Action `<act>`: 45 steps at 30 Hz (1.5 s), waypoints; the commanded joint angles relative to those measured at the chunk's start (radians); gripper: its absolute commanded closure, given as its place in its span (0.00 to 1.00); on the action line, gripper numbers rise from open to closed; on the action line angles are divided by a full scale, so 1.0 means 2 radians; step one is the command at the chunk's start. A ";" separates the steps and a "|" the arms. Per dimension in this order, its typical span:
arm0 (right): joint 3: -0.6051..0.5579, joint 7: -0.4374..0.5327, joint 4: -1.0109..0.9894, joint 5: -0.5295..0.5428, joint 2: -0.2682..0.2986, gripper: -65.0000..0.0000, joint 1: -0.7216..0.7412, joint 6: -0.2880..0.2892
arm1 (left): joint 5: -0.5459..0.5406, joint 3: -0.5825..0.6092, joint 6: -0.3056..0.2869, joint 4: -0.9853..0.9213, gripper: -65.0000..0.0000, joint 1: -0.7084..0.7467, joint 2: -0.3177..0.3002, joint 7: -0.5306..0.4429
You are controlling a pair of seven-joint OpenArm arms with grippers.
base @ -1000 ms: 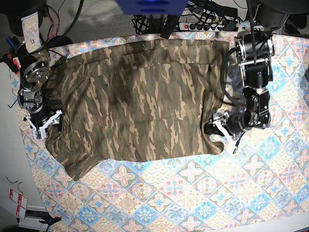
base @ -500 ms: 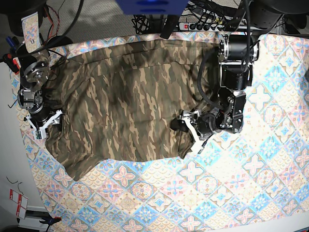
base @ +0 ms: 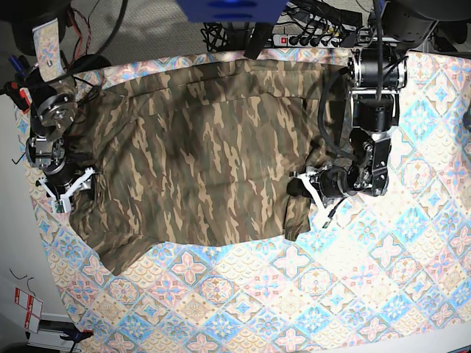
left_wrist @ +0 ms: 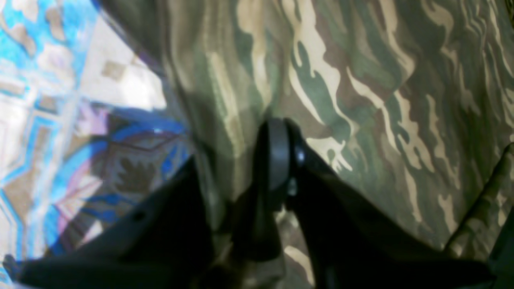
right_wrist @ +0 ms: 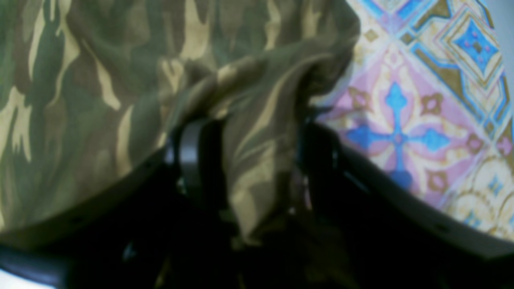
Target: Fold the T-shirt properly
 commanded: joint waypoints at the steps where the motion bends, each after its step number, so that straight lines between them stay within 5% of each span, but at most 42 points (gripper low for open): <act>1: 0.000 -0.014 0.014 -0.007 0.006 0.49 0.007 -0.010 | 0.004 0.002 -0.002 0.006 0.83 -0.007 -0.003 0.007; 6: -0.002 -0.016 0.052 0.051 0.006 0.48 0.007 -0.008 | 0.020 0.002 -0.002 0.006 0.83 0.002 -0.003 0.007; 14: -0.003 -0.016 0.052 0.052 0.007 0.50 0.007 -0.008 | 0.048 -0.002 -0.002 0.006 0.83 0.003 -0.003 0.007; 16: -0.003 -0.013 0.052 0.052 0.007 0.57 0.007 -0.007 | 0.048 -0.002 -0.002 0.007 0.84 0.003 -0.003 0.007; 21: -0.003 -0.015 0.052 0.052 0.006 1.00 0.010 -0.010 | 0.046 0.001 -0.002 0.043 0.87 0.008 -0.001 0.010; 28: -0.001 -0.009 0.057 0.052 0.006 0.98 0.012 -0.010 | 0.046 -0.002 -0.002 0.188 0.87 0.046 -0.001 0.066; 32: 0.000 0.058 0.058 0.053 0.006 0.98 0.005 -0.009 | 0.048 -0.003 -0.002 0.260 0.87 0.058 -0.003 0.100; 40: 0.027 0.076 0.130 0.075 -0.006 0.99 -0.047 -0.006 | 0.048 -0.013 -0.002 0.315 0.87 0.065 -0.023 0.124; 45: 0.040 0.124 0.207 0.137 -0.029 0.99 -0.097 0.084 | 0.045 -0.009 -0.002 0.337 0.87 0.067 -0.052 0.125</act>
